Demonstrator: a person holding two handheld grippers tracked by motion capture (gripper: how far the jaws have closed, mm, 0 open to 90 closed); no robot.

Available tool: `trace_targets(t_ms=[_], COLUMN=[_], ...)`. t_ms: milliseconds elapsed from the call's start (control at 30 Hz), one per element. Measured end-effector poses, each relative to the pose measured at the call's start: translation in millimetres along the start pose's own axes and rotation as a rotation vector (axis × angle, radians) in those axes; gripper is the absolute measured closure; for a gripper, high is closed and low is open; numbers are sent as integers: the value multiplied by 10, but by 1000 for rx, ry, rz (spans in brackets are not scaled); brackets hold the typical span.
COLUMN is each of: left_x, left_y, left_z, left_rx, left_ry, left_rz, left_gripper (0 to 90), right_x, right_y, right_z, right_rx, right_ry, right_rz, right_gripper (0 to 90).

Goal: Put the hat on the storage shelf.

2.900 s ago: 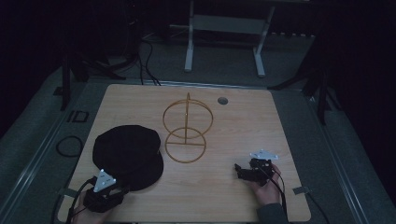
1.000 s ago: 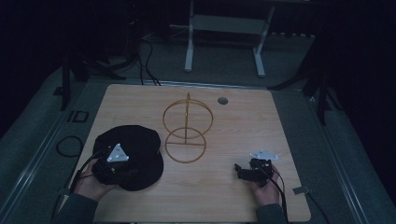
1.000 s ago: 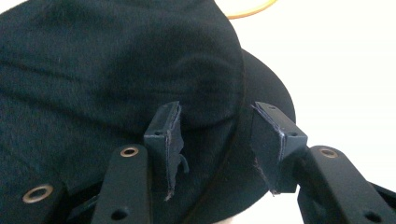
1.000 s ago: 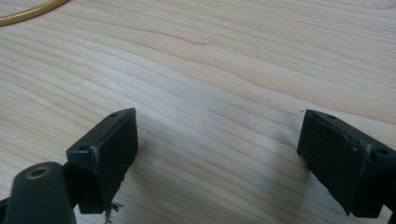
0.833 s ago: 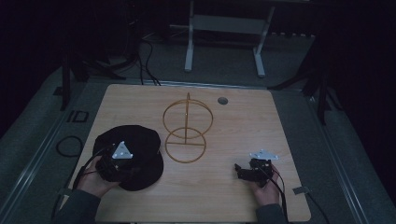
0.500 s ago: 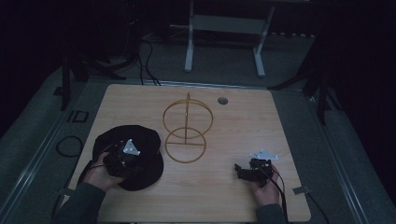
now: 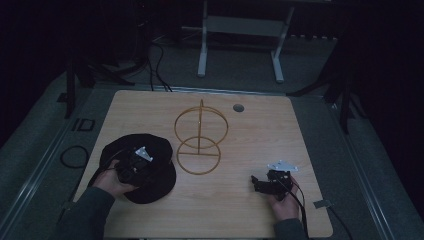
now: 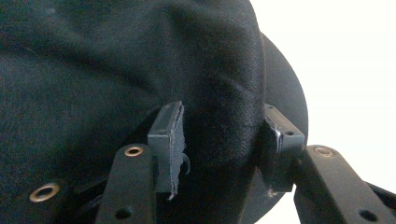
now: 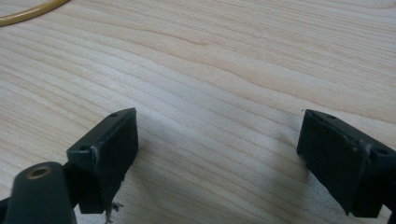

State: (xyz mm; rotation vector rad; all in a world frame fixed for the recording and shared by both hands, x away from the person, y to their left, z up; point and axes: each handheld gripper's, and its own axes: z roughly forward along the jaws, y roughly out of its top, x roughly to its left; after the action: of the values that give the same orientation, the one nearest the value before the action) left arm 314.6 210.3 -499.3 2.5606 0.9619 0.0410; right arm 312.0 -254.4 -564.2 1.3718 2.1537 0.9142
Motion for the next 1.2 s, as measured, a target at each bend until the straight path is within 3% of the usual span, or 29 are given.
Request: trace_targets(t_ms=[100,233,367,567,800,1200], left_x=[28,1,-37,-68,-12,91], left_y=[28,81,131,174,207,258], left_z=[-1,-9,-29,-40,-82,-221], left_rx=[25,61,94,107,115,93], left_ry=[-31,-44,-19,38,113,153], left_rz=[1,25,56,61,26,-21], left_gripper=[593,708,764,775,776,774], right_x=[0,0,0,0,0,0], right_y=[0,0,0,0,0,1], right_z=[0,0,0,0,0,0], right_rx=[0,0,0,0,1,1], right_ry=[0,0,0,0,0,0], right_rz=[0,0,0,0,1,1], right_gripper=[125,125,125,125,125,125])
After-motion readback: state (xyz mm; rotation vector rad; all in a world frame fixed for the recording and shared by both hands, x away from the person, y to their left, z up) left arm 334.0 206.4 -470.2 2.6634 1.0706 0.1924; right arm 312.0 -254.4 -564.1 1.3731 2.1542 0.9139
